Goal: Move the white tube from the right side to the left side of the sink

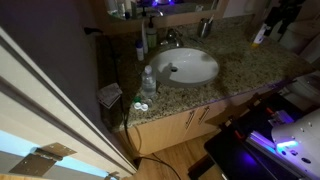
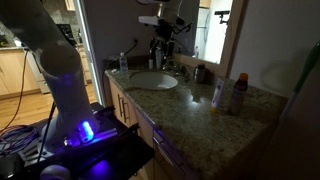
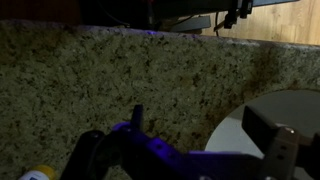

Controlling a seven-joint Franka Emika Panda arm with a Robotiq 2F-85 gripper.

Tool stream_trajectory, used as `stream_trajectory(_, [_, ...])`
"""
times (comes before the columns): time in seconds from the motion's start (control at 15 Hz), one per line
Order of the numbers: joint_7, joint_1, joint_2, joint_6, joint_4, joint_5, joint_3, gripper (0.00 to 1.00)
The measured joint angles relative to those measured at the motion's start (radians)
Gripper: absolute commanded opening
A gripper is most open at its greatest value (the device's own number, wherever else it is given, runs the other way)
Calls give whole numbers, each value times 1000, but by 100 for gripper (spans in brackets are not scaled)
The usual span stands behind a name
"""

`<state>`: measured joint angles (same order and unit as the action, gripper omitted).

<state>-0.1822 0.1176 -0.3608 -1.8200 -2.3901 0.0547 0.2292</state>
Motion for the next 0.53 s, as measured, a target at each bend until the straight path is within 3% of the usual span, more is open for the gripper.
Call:
stream_trajectory(0.27, [13,1,1,-15,-1,6,-2,100])
stream_trajectory(0.53, [144,51,57,-158,31,15,21,100])
